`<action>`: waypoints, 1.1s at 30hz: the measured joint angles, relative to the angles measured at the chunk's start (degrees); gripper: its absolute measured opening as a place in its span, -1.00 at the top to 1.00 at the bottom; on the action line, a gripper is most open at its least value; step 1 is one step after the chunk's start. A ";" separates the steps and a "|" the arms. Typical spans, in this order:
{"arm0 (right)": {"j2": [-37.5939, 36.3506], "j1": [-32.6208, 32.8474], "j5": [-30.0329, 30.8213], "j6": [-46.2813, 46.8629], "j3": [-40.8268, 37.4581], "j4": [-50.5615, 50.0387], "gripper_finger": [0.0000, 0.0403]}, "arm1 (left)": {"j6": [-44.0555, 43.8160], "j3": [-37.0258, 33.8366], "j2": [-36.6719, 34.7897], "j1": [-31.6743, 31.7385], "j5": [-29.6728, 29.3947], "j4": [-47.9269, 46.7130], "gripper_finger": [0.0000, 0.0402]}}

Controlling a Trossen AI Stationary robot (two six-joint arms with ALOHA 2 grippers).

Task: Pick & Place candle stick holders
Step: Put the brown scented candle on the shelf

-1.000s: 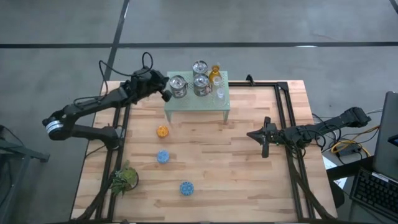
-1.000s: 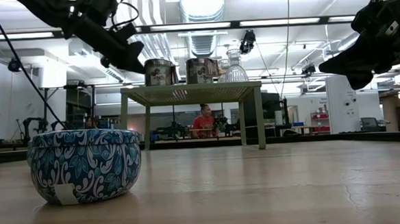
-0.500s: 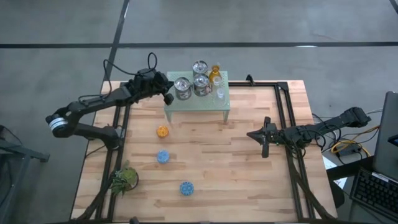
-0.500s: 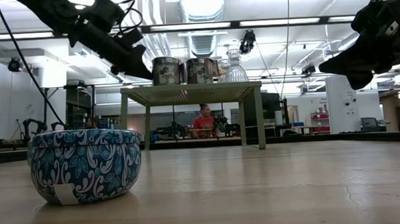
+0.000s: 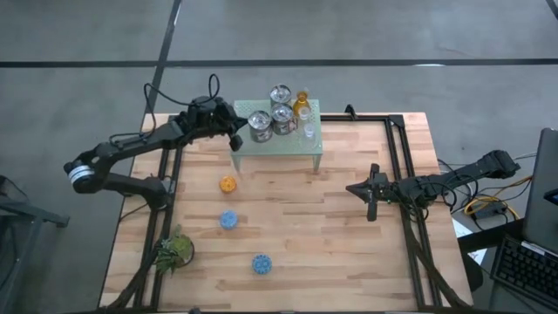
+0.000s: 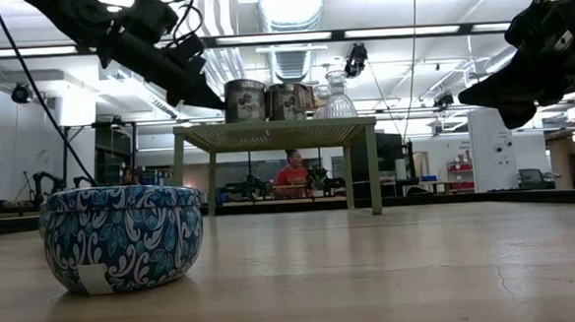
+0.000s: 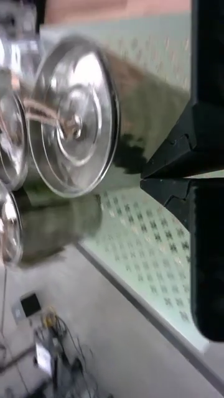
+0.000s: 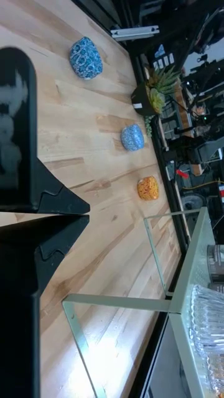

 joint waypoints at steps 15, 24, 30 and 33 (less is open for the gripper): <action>0.07 -0.02 0.00 -0.64 0.00 -0.02 0.96 | -6.90 0.00 -0.14 -0.10 9.20 0.24 0.98; 0.05 -0.02 1.47 -0.82 0.00 0.00 0.96 | -10.99 0.00 -0.17 -1.27 12.36 0.26 0.98; 0.04 -0.02 1.51 -0.95 0.00 0.00 0.96 | -12.35 0.00 -0.17 -3.65 12.36 0.26 0.98; 0.04 -0.02 1.51 -1.06 0.00 0.00 0.96 | -12.41 0.00 -0.17 -5.14 12.36 0.51 0.98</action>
